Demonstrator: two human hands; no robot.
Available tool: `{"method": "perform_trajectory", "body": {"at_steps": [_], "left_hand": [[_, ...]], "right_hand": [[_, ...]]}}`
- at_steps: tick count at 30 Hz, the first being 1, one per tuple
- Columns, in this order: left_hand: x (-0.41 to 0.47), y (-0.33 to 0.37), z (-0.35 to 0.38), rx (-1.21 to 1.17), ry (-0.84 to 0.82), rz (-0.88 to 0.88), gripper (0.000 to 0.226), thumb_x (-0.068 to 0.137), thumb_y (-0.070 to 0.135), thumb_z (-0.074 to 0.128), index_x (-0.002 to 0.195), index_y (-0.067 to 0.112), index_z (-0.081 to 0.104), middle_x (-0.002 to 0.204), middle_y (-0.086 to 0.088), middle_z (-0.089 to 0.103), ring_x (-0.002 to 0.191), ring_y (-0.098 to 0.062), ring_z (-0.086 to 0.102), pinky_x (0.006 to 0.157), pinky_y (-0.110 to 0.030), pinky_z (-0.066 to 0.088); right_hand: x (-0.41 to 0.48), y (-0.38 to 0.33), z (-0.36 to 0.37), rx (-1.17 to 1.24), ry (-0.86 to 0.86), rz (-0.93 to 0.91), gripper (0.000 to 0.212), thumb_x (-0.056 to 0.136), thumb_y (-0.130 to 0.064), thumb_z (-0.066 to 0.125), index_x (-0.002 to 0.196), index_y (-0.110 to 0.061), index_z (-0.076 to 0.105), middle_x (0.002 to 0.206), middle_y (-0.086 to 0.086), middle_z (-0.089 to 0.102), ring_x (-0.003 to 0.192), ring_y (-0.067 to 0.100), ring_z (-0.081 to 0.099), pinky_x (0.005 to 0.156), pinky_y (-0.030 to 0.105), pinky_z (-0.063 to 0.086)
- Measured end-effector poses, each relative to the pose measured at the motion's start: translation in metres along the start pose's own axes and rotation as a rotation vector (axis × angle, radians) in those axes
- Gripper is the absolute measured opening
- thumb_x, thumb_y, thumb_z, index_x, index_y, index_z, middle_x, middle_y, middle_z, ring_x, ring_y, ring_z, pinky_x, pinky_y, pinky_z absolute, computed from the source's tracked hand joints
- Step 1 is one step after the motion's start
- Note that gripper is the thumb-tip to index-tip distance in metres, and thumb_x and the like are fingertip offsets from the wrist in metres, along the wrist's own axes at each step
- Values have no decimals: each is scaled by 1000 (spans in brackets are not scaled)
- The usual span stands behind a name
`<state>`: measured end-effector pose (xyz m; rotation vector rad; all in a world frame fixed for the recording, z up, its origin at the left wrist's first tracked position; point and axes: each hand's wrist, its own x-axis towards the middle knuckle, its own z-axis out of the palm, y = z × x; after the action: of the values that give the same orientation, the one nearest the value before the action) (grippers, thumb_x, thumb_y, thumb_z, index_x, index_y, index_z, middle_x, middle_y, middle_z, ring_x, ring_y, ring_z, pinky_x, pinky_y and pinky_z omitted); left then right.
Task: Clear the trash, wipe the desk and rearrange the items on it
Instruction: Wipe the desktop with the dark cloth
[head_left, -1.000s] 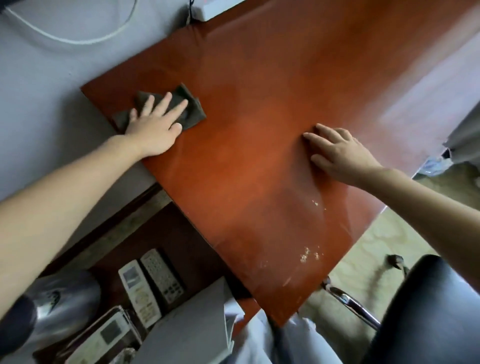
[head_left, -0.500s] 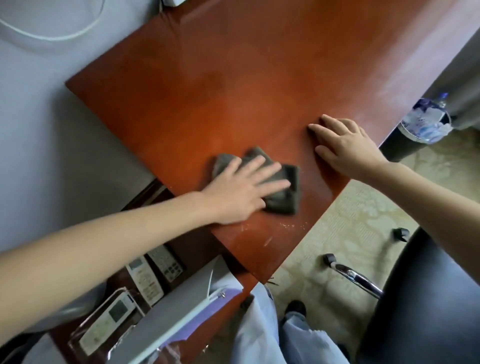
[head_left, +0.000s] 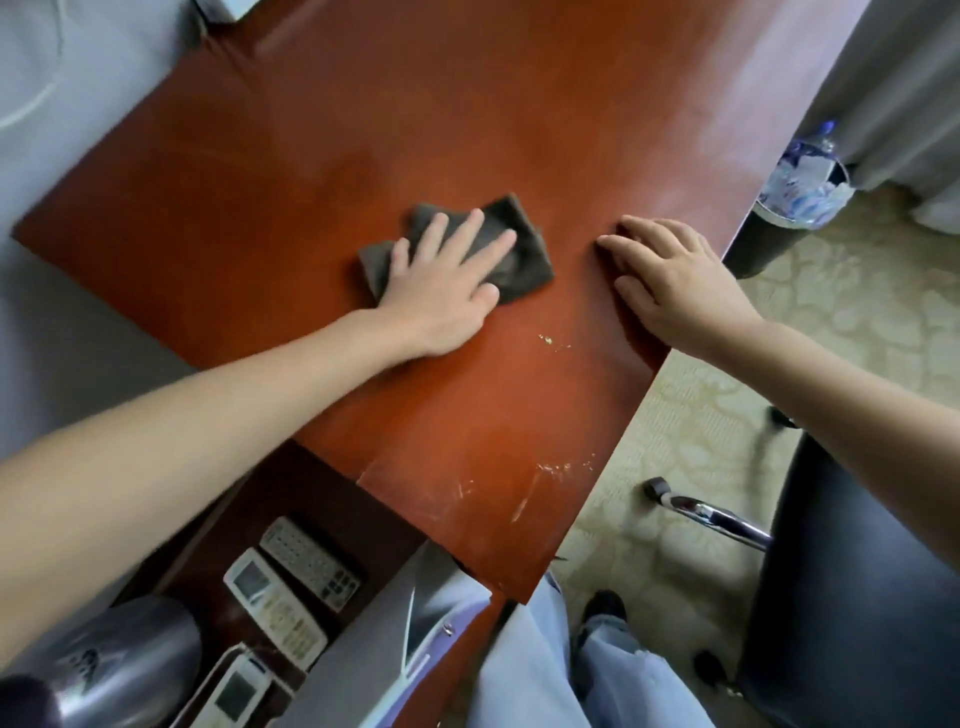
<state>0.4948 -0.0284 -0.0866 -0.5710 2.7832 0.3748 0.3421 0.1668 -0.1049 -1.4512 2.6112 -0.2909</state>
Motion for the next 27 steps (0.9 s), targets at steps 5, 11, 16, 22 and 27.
{"method": "perform_trajectory", "body": {"at_steps": [5,11,16,22,27], "left_hand": [[-76,96,43,102,-198,406,61,98,28,31,147,38,-3,157,4,-16,142,-24,-17,111,-54,-6],[-66,43,33,262,-77,434,63,97,27,37,148,37,1,158,4,-6,144,-22,-3,113,-46,9],[-57,-40,-3,271,-97,259,56,97,37,35,145,40,5,158,1,5,141,-27,13,110,-43,20],[-79,-61,0,572,-17,736,59,91,56,22,145,33,21,138,-9,36,110,-30,43,98,-44,30],[-62,-83,19,481,-18,915,63,94,56,14,148,30,-7,154,13,-18,143,-9,-13,114,-35,0]], "right_hand": [[-12,5,-5,7,-2,74,55,86,-36,31,136,-17,46,143,15,40,130,36,35,109,49,27],[-40,-10,-5,30,-55,-30,55,84,-34,35,136,-21,44,145,12,39,131,35,34,109,47,27],[-55,-17,5,5,-121,-49,49,95,-37,42,142,-27,35,153,9,25,139,32,20,114,47,16],[-79,-28,13,15,-96,-80,62,86,-51,20,140,-27,38,149,10,32,136,34,27,111,52,20],[-80,-35,12,-9,-93,-137,58,88,-49,27,140,-26,39,147,8,37,134,33,32,109,53,21]]}}
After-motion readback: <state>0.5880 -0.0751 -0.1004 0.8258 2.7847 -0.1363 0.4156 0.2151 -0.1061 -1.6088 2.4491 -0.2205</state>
